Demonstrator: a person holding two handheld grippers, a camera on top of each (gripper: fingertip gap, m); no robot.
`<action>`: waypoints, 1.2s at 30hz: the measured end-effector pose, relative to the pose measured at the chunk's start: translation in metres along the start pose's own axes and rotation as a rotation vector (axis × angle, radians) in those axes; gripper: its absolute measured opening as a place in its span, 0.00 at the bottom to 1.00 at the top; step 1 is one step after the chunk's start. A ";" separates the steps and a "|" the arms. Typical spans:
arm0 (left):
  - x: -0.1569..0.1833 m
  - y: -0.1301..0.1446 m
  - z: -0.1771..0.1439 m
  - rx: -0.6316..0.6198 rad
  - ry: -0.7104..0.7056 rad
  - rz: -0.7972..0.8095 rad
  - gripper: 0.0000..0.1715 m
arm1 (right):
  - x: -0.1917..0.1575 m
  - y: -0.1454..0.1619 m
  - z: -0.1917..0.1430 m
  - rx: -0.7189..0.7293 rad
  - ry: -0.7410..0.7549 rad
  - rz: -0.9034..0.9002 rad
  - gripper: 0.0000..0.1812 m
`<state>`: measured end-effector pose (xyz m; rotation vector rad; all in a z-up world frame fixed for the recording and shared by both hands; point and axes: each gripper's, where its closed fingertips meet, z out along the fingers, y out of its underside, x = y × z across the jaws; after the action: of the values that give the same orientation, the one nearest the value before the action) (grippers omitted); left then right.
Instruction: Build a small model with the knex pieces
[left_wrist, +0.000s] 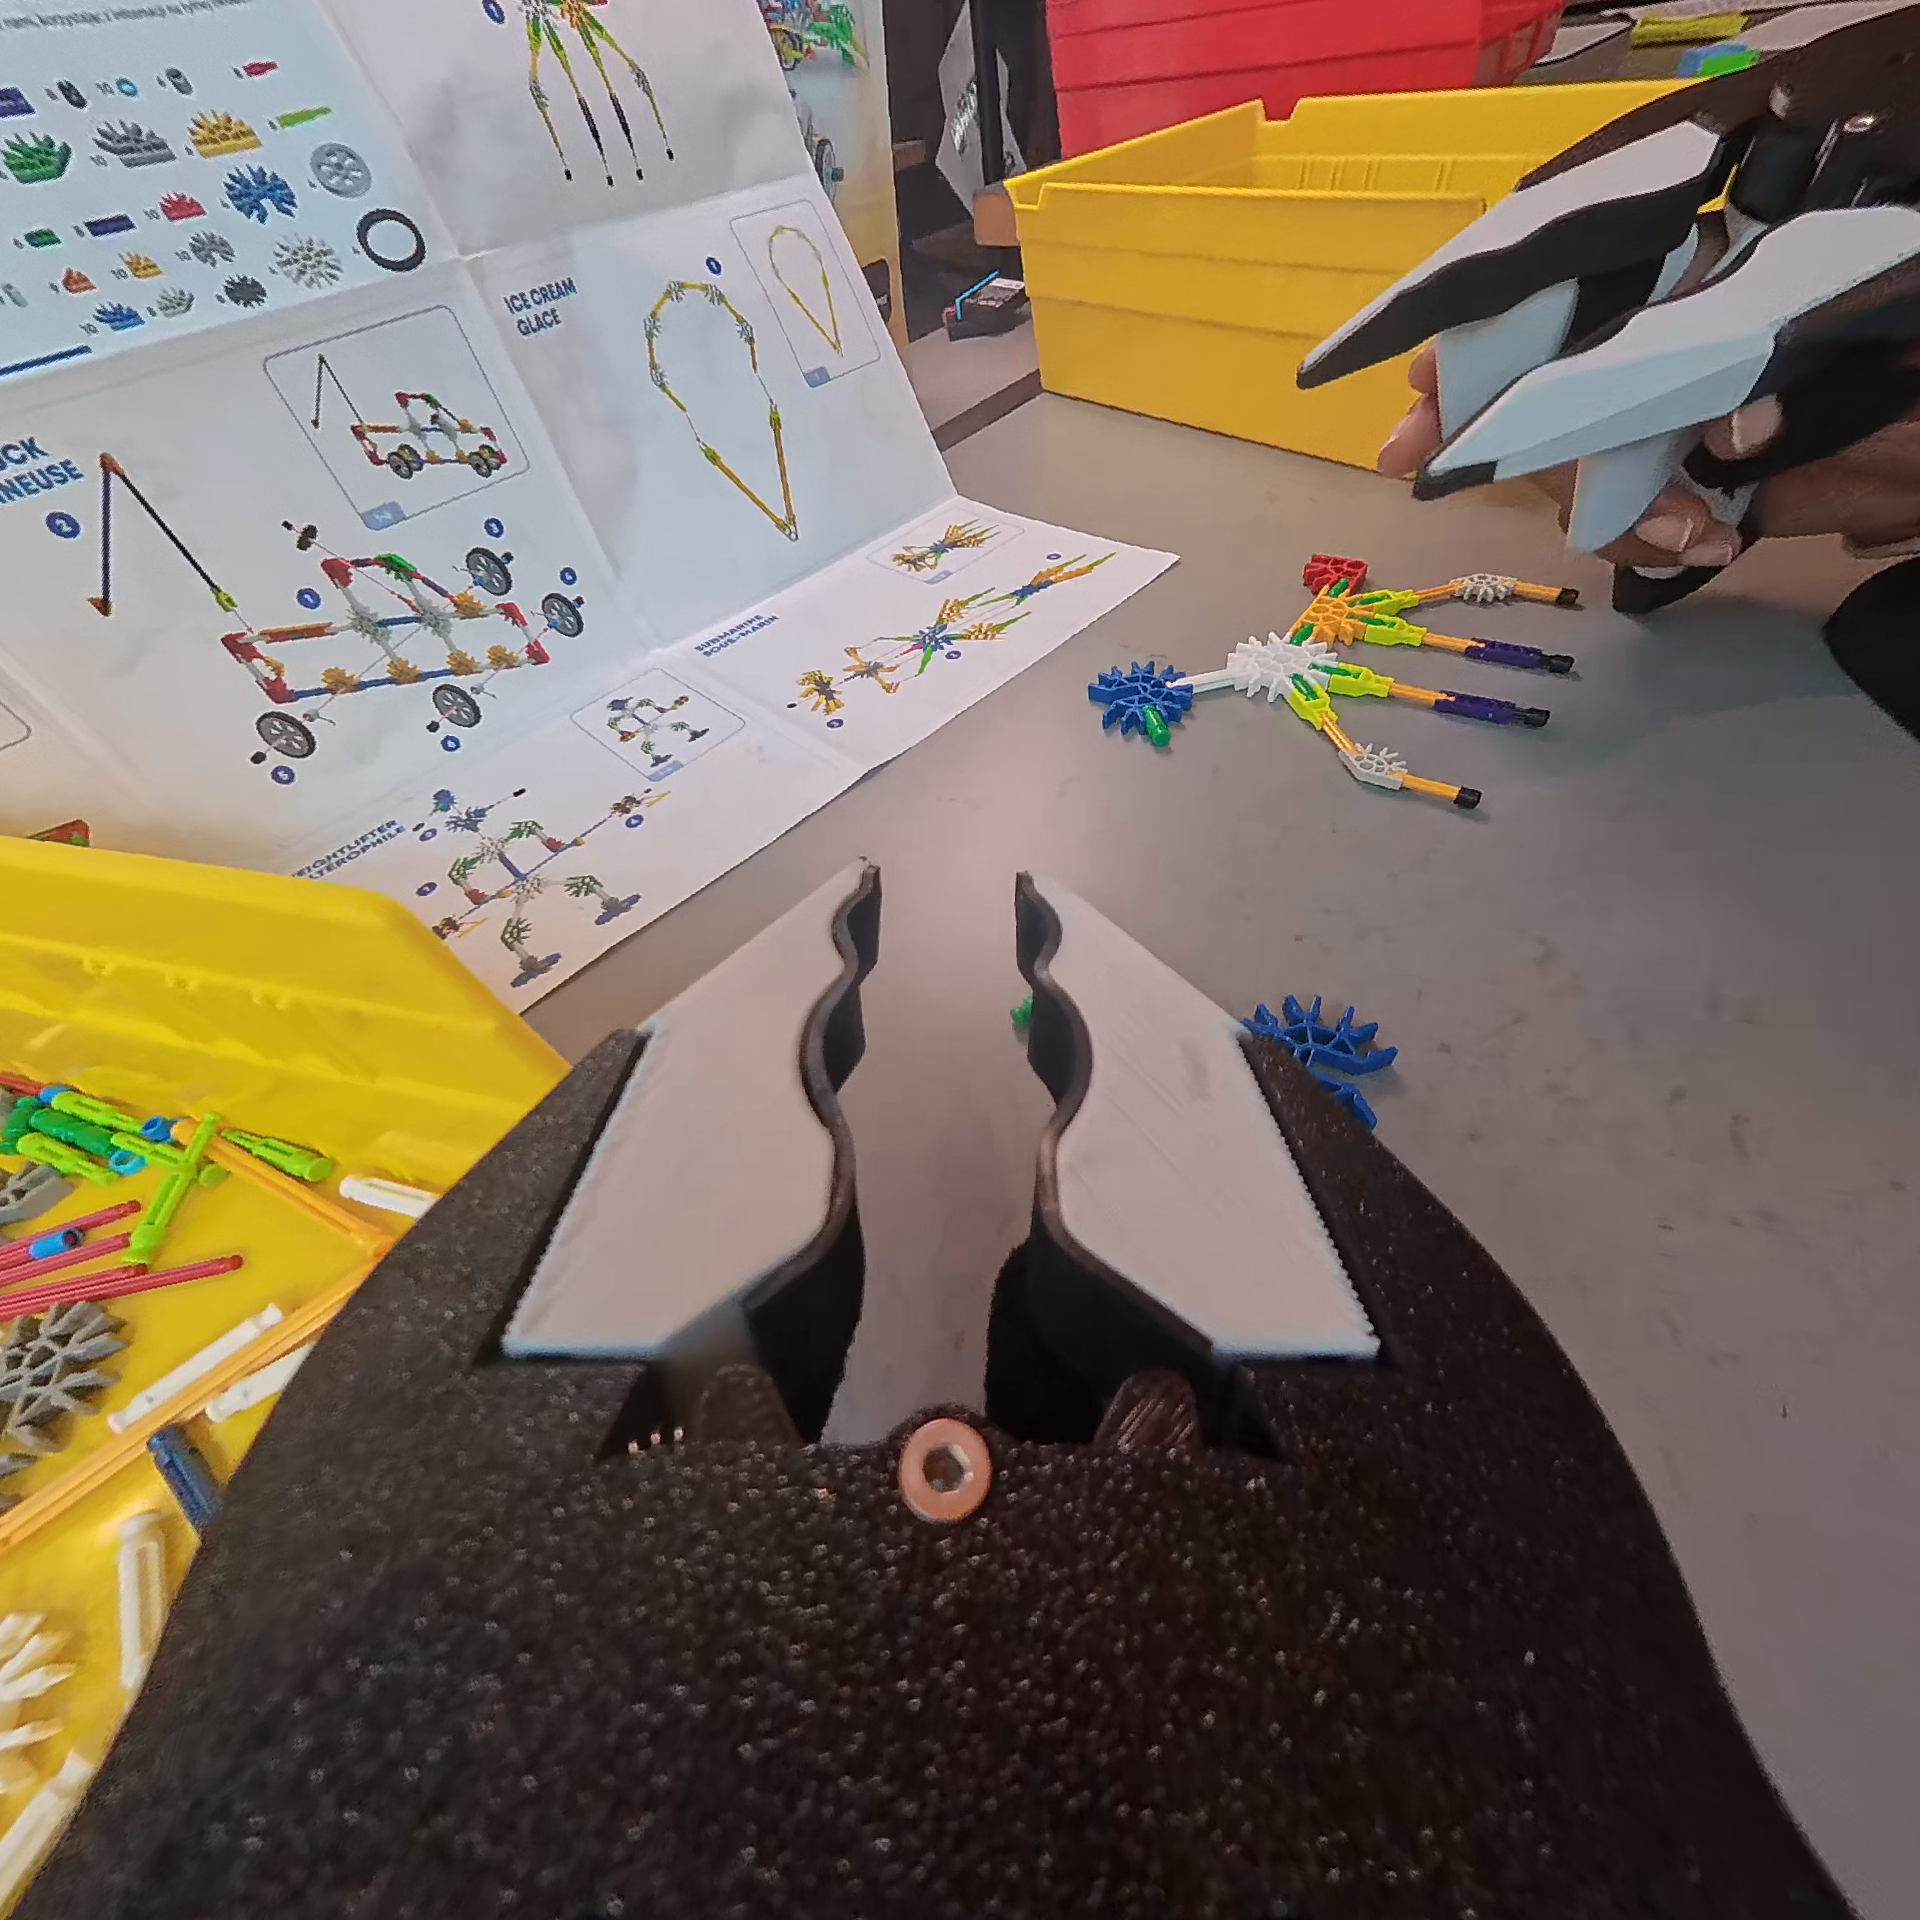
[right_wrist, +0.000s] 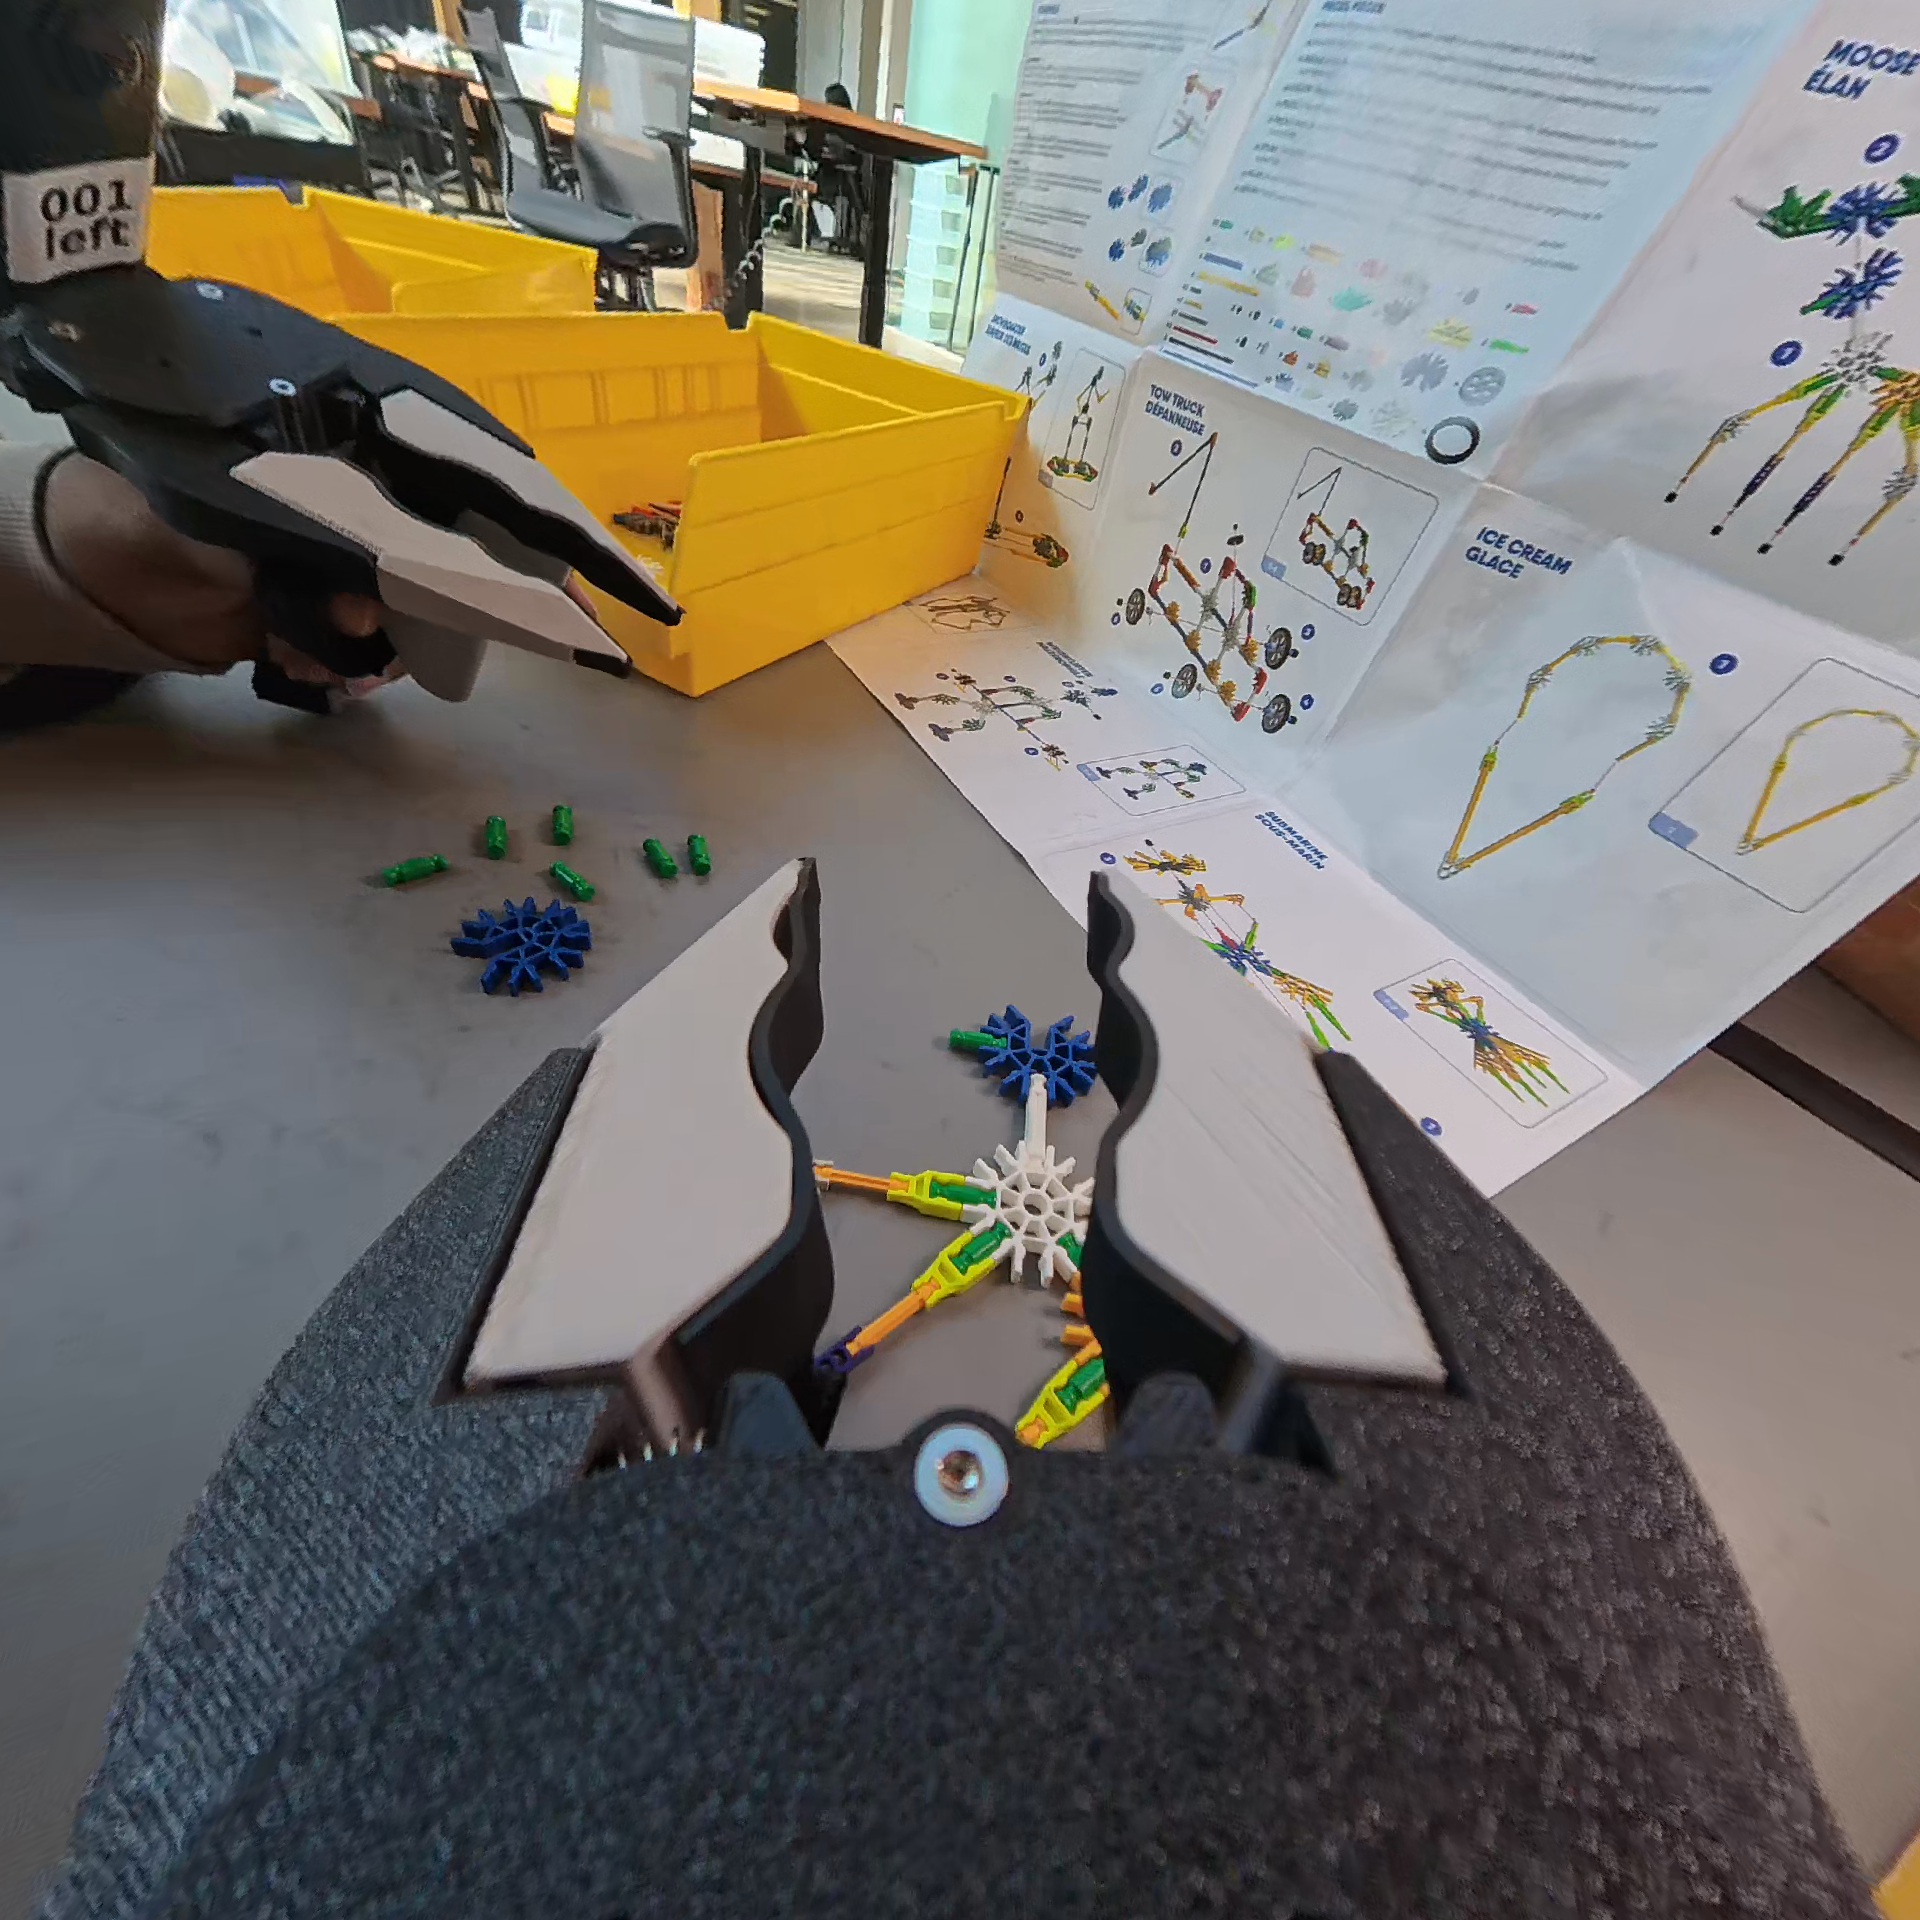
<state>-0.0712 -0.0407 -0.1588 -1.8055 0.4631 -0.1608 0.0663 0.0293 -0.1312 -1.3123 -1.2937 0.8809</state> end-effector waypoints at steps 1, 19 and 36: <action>0.000 0.001 0.000 -0.001 0.001 -0.002 0.15 | 0.004 -0.002 -0.003 0.017 0.005 0.030 0.28; 0.006 0.005 0.001 -0.023 0.054 0.044 0.15 | 0.007 0.000 -0.003 0.009 0.003 0.073 0.28; 0.087 0.058 0.000 -0.351 0.449 0.133 0.26 | -0.018 0.009 0.002 -0.064 -0.064 -0.031 0.27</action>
<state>-0.0053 -0.0876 -0.2248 -2.0753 0.9763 -0.4173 0.0632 0.0138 -0.1428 -1.3189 -1.3985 0.8718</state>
